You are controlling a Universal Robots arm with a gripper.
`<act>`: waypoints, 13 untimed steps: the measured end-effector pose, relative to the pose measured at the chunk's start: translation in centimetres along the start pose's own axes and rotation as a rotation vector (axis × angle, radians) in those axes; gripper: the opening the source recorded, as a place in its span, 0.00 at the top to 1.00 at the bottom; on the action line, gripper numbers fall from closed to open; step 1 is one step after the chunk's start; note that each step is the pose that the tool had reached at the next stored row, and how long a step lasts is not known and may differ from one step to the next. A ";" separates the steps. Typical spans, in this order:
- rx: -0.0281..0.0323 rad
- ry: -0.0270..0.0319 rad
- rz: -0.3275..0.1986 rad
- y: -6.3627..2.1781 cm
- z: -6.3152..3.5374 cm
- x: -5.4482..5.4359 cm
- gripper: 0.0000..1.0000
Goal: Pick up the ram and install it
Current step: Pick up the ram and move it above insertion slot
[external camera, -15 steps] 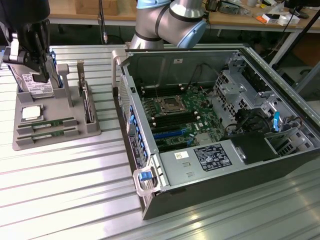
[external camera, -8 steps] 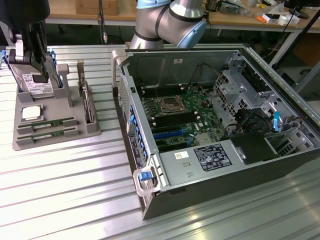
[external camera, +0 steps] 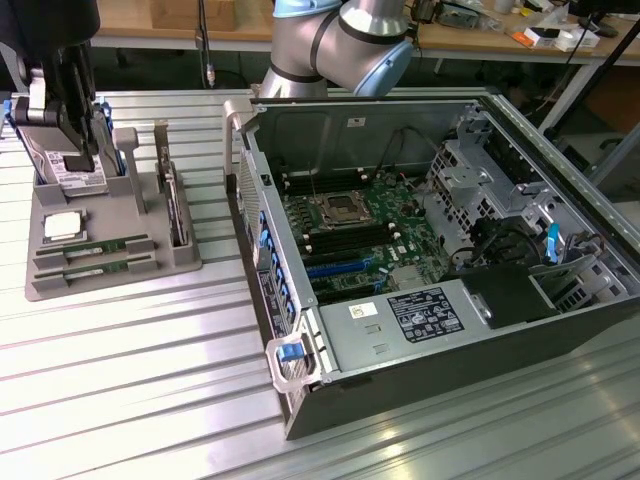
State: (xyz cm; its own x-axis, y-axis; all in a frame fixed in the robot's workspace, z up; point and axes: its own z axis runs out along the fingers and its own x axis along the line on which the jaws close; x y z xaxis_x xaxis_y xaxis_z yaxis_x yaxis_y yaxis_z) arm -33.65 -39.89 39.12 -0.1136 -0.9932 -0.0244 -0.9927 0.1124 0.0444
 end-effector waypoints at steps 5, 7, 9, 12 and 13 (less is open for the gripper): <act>0.0000 0.0000 0.000 0.00 0.01 0.0 0.70; 0.0001 0.0000 0.000 -0.01 0.14 0.0 0.70; 0.0000 -0.0001 0.000 -0.03 0.52 0.0 0.70; 0.0001 -0.0001 0.000 -0.04 0.92 0.0 0.70; 0.0000 0.0000 0.000 -0.05 1.07 0.0 0.70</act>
State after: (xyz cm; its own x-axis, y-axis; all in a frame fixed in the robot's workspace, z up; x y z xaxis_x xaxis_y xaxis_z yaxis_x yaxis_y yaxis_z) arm -33.65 -39.89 38.04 -0.1136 -0.9932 -0.0244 -0.9927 0.1124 0.0443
